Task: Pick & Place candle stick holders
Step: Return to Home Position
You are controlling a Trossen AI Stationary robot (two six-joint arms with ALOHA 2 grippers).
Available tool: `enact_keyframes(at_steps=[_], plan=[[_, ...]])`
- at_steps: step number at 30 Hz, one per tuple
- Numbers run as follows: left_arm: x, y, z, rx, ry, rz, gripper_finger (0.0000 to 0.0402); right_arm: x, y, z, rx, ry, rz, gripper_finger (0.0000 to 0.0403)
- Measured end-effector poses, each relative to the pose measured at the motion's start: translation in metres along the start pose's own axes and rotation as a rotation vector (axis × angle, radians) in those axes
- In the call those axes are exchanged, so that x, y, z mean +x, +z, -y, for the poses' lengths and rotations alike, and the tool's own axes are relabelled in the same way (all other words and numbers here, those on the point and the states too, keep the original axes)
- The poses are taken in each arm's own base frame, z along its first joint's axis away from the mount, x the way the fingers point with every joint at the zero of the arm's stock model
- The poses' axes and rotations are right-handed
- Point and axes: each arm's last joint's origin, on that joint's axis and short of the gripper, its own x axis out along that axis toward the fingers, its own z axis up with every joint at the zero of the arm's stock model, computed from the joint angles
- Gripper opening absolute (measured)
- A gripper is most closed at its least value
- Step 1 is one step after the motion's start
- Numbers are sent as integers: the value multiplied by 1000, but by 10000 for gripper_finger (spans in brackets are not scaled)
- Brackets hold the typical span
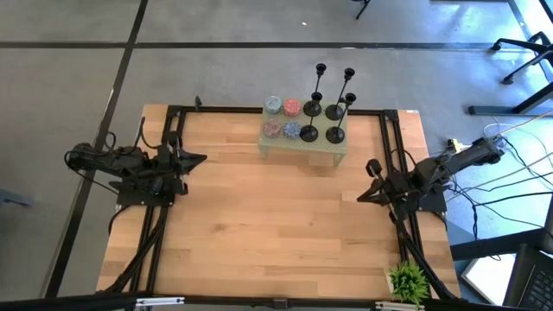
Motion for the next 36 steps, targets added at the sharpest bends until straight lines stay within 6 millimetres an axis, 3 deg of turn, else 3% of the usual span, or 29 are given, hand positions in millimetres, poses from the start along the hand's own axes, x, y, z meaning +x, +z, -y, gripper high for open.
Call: enact_keyframes(at_steps=[5, 10, 21, 29, 36], plan=[[2, -3, 1, 0, 41, 86, 4, -3, -13, 0, -40, 41, 14, 17], [2, -8, 1, 17, 22, 52, 5, -3, -26, 1, -83, 41, 18, 17], [12, -41, 12, 56, -54, 109, 3, -5, -48, 2, -122, 65, 42, 17], [12, -43, 12, 10, -71, 126, 3, -8, -53, 3, -184, 65, 71, 17], [16, -59, 13, 34, -26, 158, 3, -6, -63, 3, -207, 80, 86, 17]])
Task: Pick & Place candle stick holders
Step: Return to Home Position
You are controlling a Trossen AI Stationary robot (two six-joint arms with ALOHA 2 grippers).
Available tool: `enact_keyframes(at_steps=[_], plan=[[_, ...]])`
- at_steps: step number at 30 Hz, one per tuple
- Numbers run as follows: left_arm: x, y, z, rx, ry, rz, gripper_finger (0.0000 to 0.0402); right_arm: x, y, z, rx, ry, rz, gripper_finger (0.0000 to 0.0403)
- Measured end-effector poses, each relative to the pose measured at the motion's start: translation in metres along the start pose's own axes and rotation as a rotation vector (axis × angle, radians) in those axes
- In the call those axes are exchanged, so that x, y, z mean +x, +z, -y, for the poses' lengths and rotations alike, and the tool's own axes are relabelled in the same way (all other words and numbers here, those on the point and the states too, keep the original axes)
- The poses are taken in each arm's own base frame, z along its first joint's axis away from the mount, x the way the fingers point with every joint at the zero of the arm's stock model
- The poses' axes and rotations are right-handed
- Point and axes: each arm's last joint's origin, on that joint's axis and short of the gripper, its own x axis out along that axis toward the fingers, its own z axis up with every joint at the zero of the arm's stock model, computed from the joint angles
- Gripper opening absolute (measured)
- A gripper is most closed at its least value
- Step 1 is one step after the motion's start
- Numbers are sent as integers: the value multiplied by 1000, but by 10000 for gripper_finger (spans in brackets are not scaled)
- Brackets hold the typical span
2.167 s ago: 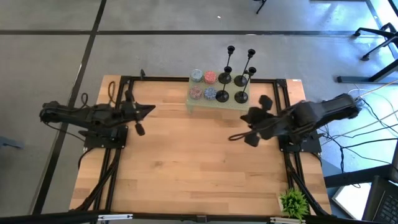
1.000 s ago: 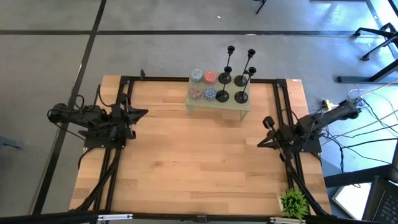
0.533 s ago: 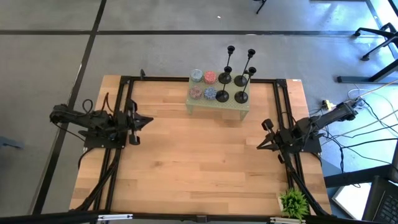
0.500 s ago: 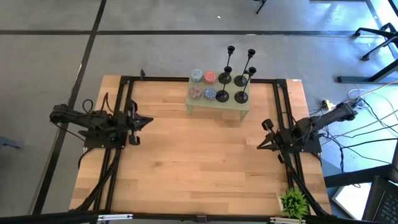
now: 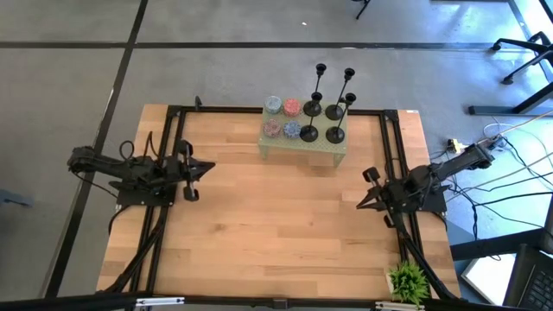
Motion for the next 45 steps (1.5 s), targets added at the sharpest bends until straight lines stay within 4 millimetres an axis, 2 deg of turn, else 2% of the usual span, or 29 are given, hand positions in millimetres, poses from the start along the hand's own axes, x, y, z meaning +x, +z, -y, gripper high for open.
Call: enact_keyframes(at_steps=[9, 16, 27, 39, 45], plan=[[3, -18, -10, 5, 102, -46, 3, 1, -9, 0, -27, -7, -18, 17], [5, -19, -17, 15, 104, -41, 3, 3, -24, 1, -37, -32, -14, 17], [5, -21, -21, 21, 141, -62, 4, 2, -24, 2, -25, -4, -15, 17], [5, -24, -20, 29, 138, -90, 3, 2, -27, 4, -25, -86, -53, 17], [5, -24, -20, 29, 137, -90, 5, 2, -26, 4, -85, -87, -51, 17]])
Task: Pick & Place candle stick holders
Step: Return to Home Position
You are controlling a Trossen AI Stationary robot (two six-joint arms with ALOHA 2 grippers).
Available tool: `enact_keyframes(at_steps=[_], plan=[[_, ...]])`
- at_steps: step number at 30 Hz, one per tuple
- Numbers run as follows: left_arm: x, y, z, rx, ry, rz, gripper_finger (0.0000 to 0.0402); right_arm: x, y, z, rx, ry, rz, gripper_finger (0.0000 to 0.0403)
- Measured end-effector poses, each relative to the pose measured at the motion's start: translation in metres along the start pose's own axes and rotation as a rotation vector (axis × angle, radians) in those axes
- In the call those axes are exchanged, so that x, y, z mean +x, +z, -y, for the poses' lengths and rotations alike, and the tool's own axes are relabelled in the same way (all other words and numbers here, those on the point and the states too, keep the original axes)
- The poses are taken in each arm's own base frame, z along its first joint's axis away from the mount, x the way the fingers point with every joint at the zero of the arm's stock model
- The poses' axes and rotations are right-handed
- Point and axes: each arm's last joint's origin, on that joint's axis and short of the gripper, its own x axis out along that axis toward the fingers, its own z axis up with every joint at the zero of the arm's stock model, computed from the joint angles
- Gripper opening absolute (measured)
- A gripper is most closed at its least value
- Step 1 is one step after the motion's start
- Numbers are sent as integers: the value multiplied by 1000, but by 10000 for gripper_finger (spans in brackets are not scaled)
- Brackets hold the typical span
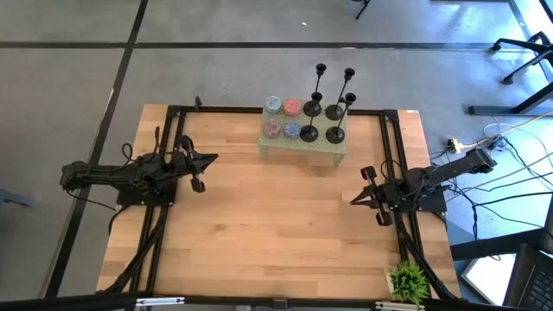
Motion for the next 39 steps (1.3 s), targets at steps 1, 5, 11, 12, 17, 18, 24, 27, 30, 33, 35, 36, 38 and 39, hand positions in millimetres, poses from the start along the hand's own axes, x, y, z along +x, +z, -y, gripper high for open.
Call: enact_keyframes(at_steps=[1, 5, 11, 12, 17, 18, 24, 27, 30, 33, 35, 36, 38, 39], plan=[[0, 0, 0, 0, 0, 0, 6, 0, 0, 0, -9, -1, 4, 17], [0, 0, 0, 0, 0, 0, 8, 0, 0, 0, -21, -13, -1, 17], [0, 0, 0, 0, -1, 0, 6, 0, -4, 4, 71, -154, -64, 17], [0, 0, 0, 0, -1, 0, 7, -1, -5, 4, 76, -165, -71, 17], [0, 0, 0, 0, -1, 0, 7, -1, -5, 4, 54, -171, -77, 17], [0, 0, 0, 0, -1, 0, 7, -1, -5, 4, 48, -172, -78, 17], [0, 0, 0, 0, -2, 0, 8, -1, -5, 4, -31, -169, -84, 17], [0, 0, 0, 0, -2, 0, 8, -1, -5, 4, -33, -169, -85, 17], [0, 0, 0, 0, -2, 0, 6, -1, -5, 4, -27, -169, -84, 17], [0, 0, 0, 0, -2, 0, 4, -1, -5, 4, -27, -169, -84, 17], [0, 0, 0, 0, -2, 0, 4, -1, -5, 4, -27, -169, -84, 17], [0, 0, 0, 0, -2, 0, 4, -1, -5, 4, -27, -169, -84, 17], [0, 0, 0, 0, -2, 0, 4, -1, -5, 4, -27, -169, -84, 17], [0, 0, 0, 0, -2, 0, 4, -1, -5, 4, -27, -169, -84, 17]])
